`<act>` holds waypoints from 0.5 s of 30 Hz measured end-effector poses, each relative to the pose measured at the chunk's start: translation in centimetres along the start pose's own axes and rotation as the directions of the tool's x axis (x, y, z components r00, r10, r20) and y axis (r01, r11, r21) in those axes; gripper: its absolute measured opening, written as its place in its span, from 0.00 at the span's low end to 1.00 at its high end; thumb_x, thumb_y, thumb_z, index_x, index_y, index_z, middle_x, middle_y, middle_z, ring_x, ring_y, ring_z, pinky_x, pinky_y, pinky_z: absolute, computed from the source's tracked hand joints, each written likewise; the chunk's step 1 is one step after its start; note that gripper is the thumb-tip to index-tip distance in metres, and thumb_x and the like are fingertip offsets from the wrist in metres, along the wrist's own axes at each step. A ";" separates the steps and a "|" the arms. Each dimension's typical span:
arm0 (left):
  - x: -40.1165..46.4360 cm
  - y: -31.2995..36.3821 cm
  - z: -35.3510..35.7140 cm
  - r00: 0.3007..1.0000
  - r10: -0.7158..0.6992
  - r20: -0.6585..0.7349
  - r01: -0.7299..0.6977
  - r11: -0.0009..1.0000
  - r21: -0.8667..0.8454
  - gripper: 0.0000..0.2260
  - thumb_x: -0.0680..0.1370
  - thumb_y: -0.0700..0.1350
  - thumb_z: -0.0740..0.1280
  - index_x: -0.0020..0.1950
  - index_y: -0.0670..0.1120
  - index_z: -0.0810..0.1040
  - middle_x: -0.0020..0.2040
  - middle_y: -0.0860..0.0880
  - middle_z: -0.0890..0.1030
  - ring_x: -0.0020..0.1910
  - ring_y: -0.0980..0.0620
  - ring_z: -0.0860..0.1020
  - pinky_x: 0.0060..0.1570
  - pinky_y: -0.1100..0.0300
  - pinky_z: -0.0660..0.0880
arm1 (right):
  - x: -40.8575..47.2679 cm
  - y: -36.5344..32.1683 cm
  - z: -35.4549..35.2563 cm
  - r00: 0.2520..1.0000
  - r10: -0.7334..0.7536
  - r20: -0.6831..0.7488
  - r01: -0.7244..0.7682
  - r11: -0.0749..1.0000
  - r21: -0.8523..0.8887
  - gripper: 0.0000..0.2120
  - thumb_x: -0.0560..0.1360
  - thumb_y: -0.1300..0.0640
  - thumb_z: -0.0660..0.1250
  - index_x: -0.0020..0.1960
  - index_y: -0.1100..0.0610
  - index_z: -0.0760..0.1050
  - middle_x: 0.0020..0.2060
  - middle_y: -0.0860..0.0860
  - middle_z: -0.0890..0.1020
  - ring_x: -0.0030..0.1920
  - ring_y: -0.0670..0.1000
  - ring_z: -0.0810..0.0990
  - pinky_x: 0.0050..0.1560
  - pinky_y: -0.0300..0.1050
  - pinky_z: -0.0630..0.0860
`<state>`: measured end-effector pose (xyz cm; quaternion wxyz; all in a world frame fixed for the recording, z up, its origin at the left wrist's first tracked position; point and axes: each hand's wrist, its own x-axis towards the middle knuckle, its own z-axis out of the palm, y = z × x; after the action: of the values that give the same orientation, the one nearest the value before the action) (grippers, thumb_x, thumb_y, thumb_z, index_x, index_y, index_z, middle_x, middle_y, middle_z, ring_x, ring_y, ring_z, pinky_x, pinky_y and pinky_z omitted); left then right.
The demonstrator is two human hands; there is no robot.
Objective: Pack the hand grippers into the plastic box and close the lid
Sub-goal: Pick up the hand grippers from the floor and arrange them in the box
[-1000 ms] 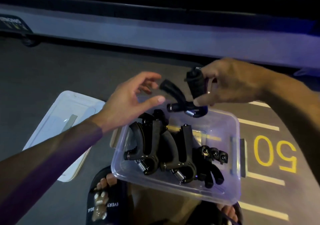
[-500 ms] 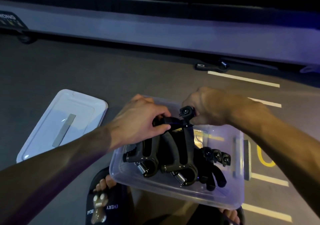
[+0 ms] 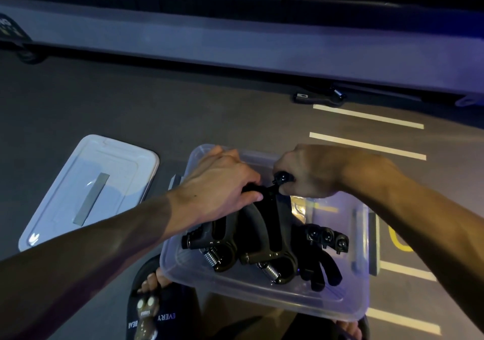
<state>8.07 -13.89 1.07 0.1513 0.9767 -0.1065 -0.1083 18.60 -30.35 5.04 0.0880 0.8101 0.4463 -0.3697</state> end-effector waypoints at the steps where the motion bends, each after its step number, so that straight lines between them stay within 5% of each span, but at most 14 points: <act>1: 0.1 0.0 0.1 1.000 -0.007 0.010 0.007 1.000 -0.004 0.17 0.79 0.64 0.64 0.64 0.61 0.79 0.48 0.56 0.81 0.57 0.55 0.73 0.52 0.60 0.57 | -0.2 0.0 -0.2 1.000 0.010 0.026 -0.010 1.000 0.021 0.11 0.79 0.46 0.62 0.53 0.53 0.74 0.43 0.51 0.76 0.42 0.51 0.77 0.47 0.46 0.75; 5: 0.6 0.1 0.2 0.999 -0.034 0.036 0.034 0.999 0.006 0.16 0.78 0.64 0.64 0.63 0.62 0.79 0.46 0.55 0.78 0.55 0.52 0.73 0.56 0.56 0.65 | -0.5 0.2 -0.5 1.000 0.010 0.022 -0.012 0.998 0.065 0.13 0.81 0.48 0.58 0.55 0.54 0.76 0.42 0.50 0.76 0.30 0.42 0.70 0.43 0.44 0.73; 9: 0.9 0.8 -0.1 0.997 -0.068 0.022 0.067 0.997 0.033 0.16 0.78 0.64 0.65 0.64 0.62 0.79 0.50 0.53 0.78 0.51 0.53 0.70 0.51 0.59 0.60 | -0.4 0.3 -0.4 0.999 0.038 -0.002 -0.038 0.997 0.064 0.13 0.81 0.48 0.60 0.56 0.55 0.77 0.43 0.51 0.75 0.31 0.45 0.70 0.44 0.44 0.74; 15: 2.0 1.4 -0.4 0.996 -0.082 0.039 0.080 0.995 0.054 0.12 0.79 0.60 0.67 0.59 0.58 0.82 0.50 0.53 0.83 0.55 0.51 0.78 0.54 0.58 0.62 | 0.2 0.5 0.8 0.988 0.079 -0.136 -0.065 0.993 0.103 0.14 0.76 0.45 0.68 0.57 0.52 0.76 0.38 0.50 0.74 0.49 0.53 0.76 0.50 0.45 0.75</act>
<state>9.80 -15.57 1.51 0.1191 0.9815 -0.0725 -0.1314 18.64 -30.85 4.27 0.0299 0.8530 0.4031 -0.3302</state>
